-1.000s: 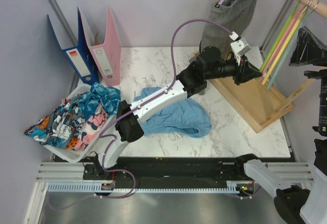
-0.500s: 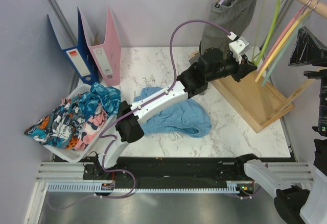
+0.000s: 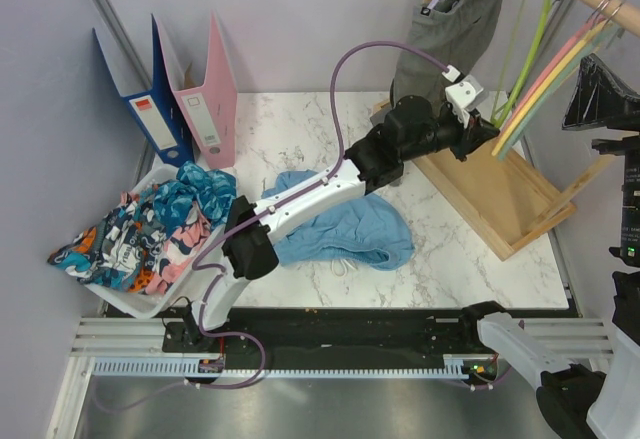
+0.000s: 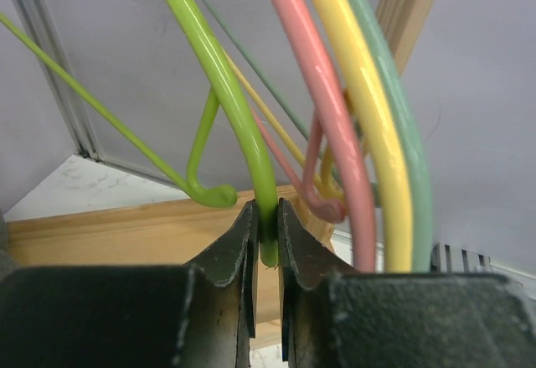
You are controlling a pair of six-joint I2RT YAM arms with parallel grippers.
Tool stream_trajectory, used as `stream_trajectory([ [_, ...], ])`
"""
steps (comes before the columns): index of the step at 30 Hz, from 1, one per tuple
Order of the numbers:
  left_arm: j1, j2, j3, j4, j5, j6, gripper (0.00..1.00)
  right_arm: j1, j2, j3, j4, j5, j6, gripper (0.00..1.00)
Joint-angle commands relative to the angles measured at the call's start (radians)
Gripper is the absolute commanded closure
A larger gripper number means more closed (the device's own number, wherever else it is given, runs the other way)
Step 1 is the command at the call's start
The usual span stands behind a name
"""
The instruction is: Place the shorts on the hanger
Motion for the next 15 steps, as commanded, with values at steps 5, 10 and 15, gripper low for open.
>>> stream_trajectory([
  [5, 0.009, -0.131, -0.013, 0.154, 0.117, 0.068, 0.98, 0.000, -0.005, -0.005, 0.016, -0.010, -0.003, 0.02],
  [10, 0.020, -0.148, -0.016, 0.174, 0.134, 0.057, 0.98, 0.000, -0.002, -0.005, 0.016, -0.006, -0.003, 0.02],
  [15, 0.035, -0.152, -0.021, 0.181, 0.143, 0.037, 0.98, 0.001, -0.004, -0.029, 0.014, 0.007, -0.006, 0.02],
])
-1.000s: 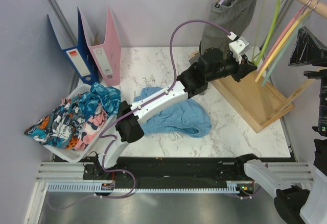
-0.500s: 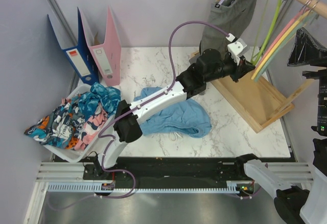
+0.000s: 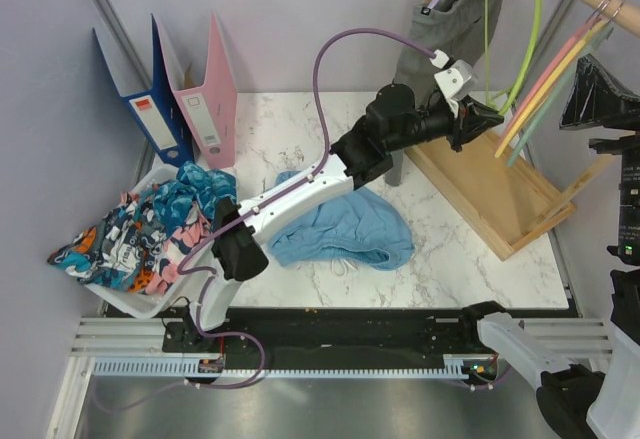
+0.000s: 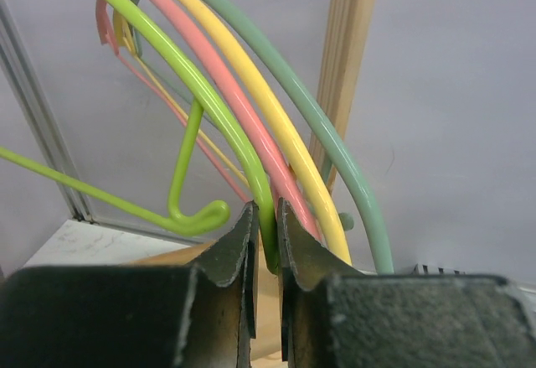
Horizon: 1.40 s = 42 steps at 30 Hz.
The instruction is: Place the shorts on the hanger
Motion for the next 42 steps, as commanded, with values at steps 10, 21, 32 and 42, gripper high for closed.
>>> stream_trajectory([
  [10, 0.046, -0.066, -0.047, 0.145, 0.119, -0.055, 0.98, 0.040, 0.182, 0.069, -0.158, 0.052, 0.031, 0.02],
  [21, 0.079, -0.043, -0.045, 0.167, 0.156, -0.108, 0.98, -0.095, 0.460, 0.244, -0.327, -0.078, 0.252, 0.02],
  [32, 0.088, -0.028, -0.045, 0.173, 0.163, -0.112, 0.98, -0.257, 0.440, 0.204, -0.370, -0.184, 0.370, 0.02],
  [42, 0.094, -0.022, -0.047, 0.179, 0.168, -0.115, 0.98, -0.511, 0.502, 0.123, -0.393, -0.561, 0.466, 0.11],
])
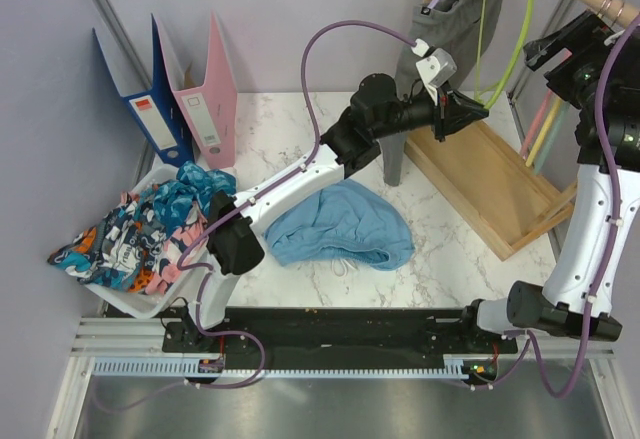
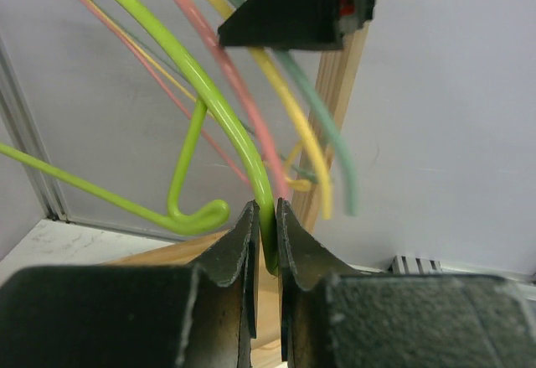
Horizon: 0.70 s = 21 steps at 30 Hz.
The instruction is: Place the shorts on the hanger
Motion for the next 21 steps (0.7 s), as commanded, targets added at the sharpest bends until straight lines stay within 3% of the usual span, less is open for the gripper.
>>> stream_trajectory([
  [1, 0.008, -0.006, 0.013, 0.101, 0.019, -0.013, 0.98, -0.025, 0.024, -0.025, -0.015, -0.168, 0.040, 0.11],
  [10, 0.009, 0.003, 0.017, 0.099, 0.025, -0.025, 0.98, -0.027, -0.002, -0.106, 0.072, -0.277, 0.067, 0.22],
  [21, 0.008, 0.005, 0.016, 0.101, 0.054, -0.043, 0.98, -0.027, -0.017, -0.149, 0.176, -0.352, 0.109, 0.24],
])
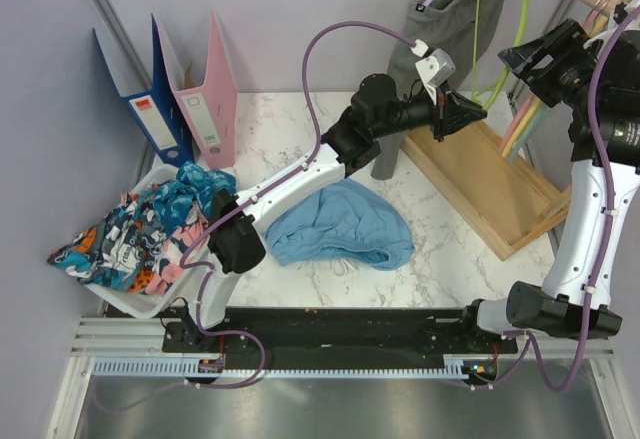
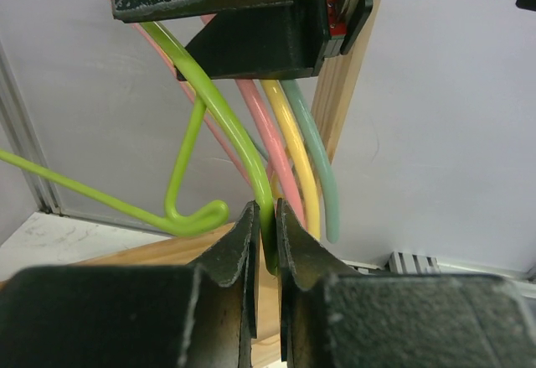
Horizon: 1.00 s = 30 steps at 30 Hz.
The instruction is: Place the shorts on the hanger
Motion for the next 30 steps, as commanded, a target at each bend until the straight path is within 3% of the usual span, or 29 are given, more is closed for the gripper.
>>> stream_trajectory([
  [1, -0.002, -0.010, 0.021, 0.091, 0.043, -0.026, 0.98, -0.001, -0.026, -0.035, 0.104, -0.061, 0.046, 0.24],
  [5, -0.004, -0.009, 0.021, 0.100, 0.059, -0.040, 0.98, -0.001, -0.018, -0.039, 0.141, -0.068, 0.066, 0.23],
  [10, -0.005, -0.006, 0.022, 0.106, 0.075, -0.057, 0.98, 0.002, -0.007, -0.045, 0.202, -0.085, 0.102, 0.32],
  [13, -0.007, -0.006, 0.024, 0.115, 0.079, -0.066, 0.98, 0.001, -0.009, -0.064, 0.234, -0.098, 0.122, 0.52],
  [14, -0.005, -0.006, 0.027, 0.115, 0.081, -0.067, 0.98, 0.001, -0.012, -0.070, 0.243, -0.105, 0.128, 0.63],
  [16, -0.005, -0.007, 0.028, 0.114, 0.084, -0.067, 0.98, 0.001, -0.020, -0.087, 0.263, -0.110, 0.145, 0.74],
  [17, -0.005, -0.010, 0.027, 0.112, 0.081, -0.066, 0.98, 0.001, -0.023, -0.090, 0.266, -0.110, 0.148, 0.85],
  [20, -0.005, -0.018, 0.028, 0.105, 0.078, -0.061, 0.98, 0.001, -0.035, -0.090, 0.266, -0.102, 0.158, 1.00],
  [29, -0.004, -0.033, 0.038, 0.091, 0.070, -0.049, 0.98, 0.001, -0.096, -0.105, 0.303, -0.091, 0.164, 1.00],
  [30, -0.004, -0.038, 0.038, 0.088, 0.069, -0.047, 0.88, 0.002, -0.101, -0.104, 0.303, -0.094, 0.164, 1.00],
])
